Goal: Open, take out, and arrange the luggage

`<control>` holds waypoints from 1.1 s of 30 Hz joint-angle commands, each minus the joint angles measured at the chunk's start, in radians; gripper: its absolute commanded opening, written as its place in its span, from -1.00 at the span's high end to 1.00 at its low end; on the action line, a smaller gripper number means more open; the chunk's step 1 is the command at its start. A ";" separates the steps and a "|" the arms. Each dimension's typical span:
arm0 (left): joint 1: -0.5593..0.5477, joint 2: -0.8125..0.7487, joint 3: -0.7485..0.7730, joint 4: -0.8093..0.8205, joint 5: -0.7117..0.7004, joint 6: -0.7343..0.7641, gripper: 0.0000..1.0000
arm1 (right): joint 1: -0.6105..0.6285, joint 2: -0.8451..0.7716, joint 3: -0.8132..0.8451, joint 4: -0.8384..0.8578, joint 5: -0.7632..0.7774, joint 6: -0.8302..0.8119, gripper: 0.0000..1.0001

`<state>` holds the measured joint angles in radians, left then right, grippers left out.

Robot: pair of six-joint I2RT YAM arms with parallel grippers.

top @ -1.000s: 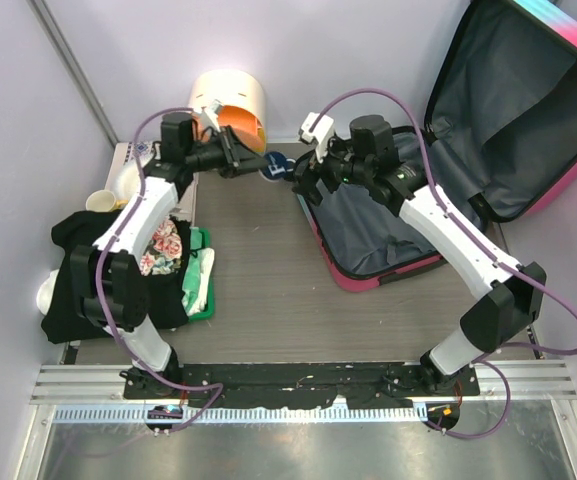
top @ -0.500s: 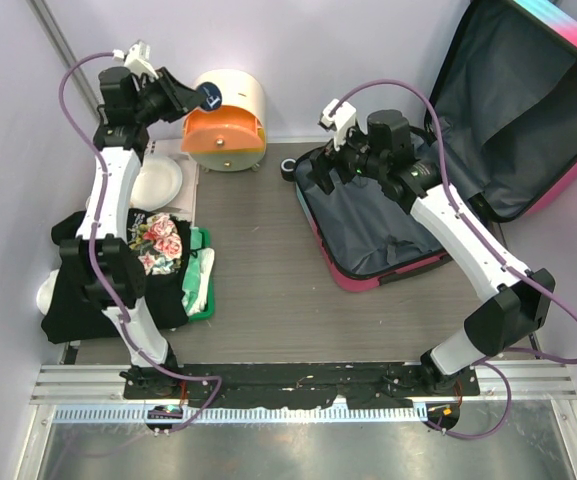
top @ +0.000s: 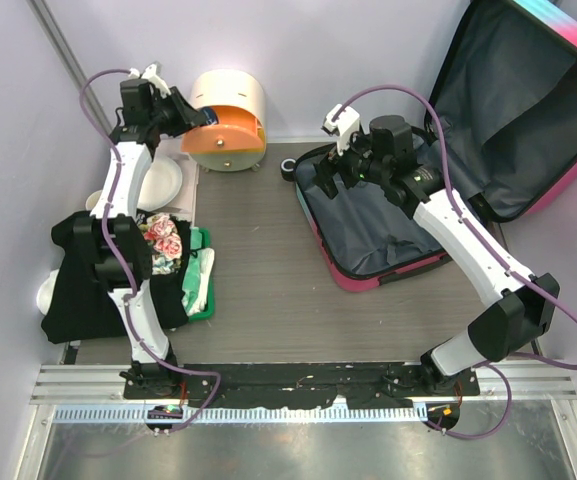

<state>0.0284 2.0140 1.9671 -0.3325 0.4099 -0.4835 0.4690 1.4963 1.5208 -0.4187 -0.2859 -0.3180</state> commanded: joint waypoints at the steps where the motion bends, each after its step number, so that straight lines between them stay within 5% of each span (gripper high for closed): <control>1: 0.011 0.009 0.070 -0.043 -0.013 0.040 1.00 | -0.006 -0.044 0.006 0.035 0.014 -0.009 -0.79; 17: 0.034 0.068 0.136 -0.177 -0.042 0.108 0.88 | -0.010 -0.028 0.013 0.034 0.005 -0.013 -0.79; 20: 0.036 0.080 0.153 -0.189 -0.046 0.114 0.70 | -0.012 -0.028 0.016 0.031 0.005 -0.013 -0.79; 24: 0.038 0.086 0.157 -0.201 -0.054 0.115 0.14 | -0.012 -0.027 0.019 0.024 0.005 -0.013 -0.79; 33: 0.047 0.074 0.177 -0.214 -0.080 0.128 -0.06 | -0.012 -0.021 0.027 0.020 -0.002 -0.010 -0.79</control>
<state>0.0654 2.0983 2.0964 -0.5175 0.3492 -0.3828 0.4614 1.4963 1.5200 -0.4198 -0.2855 -0.3199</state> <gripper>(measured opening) 0.502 0.897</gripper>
